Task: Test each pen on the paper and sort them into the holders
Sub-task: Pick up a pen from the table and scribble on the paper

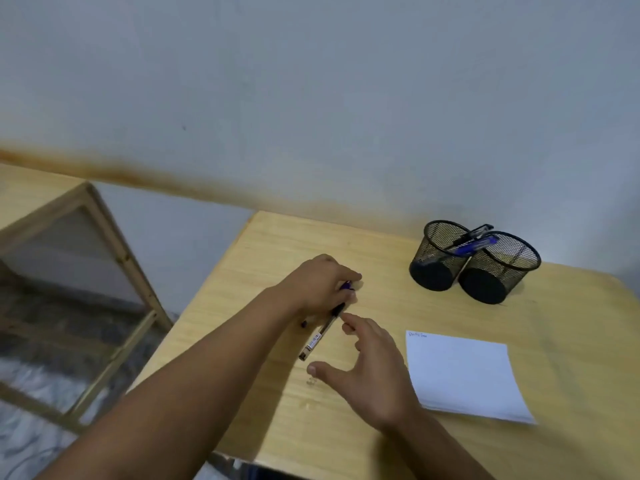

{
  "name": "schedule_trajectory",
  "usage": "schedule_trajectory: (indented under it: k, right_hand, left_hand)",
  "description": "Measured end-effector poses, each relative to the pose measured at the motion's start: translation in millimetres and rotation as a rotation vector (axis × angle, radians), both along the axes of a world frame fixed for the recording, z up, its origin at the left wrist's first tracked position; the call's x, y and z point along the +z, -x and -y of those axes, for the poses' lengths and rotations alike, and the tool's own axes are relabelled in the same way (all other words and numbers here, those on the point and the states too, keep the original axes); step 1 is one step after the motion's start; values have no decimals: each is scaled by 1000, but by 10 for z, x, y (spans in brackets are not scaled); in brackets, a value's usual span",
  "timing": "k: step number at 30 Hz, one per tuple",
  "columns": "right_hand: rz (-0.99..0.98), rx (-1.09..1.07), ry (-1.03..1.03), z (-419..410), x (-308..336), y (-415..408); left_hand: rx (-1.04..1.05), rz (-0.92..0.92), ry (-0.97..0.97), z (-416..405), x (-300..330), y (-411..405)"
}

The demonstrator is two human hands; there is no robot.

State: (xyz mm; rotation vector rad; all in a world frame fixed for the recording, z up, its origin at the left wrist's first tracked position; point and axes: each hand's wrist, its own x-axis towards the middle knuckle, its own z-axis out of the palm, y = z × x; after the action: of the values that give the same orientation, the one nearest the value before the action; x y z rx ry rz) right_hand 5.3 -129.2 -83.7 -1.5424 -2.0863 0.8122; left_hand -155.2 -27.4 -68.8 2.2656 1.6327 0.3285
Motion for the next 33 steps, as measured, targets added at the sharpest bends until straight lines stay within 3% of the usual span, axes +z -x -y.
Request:
schedule_trajectory:
  k: [6, 14, 17, 22, 26, 33]
  right_hand:
    - [184, -71, -92, 3, -71, 244]
    - [104, -50, -56, -24, -44, 139]
    - [-20, -44, 16, -10, 13, 6]
    - [-118, -61, 43, 79, 111, -333]
    - [-72, -66, 13, 130, 215, -693]
    - [-77, -170, 0, 97, 437, -1221]
  left_hand:
    - [-83, -70, -42, -98, -41, 19]
    - [25, 22, -57, -55, -31, 73]
    - [78, 148, -82, -26, 14, 59]
    - [136, 557, 17, 119, 142, -56]
    - [152, 812, 122, 227, 172, -190]
    - [152, 1039, 284, 447, 239, -575]
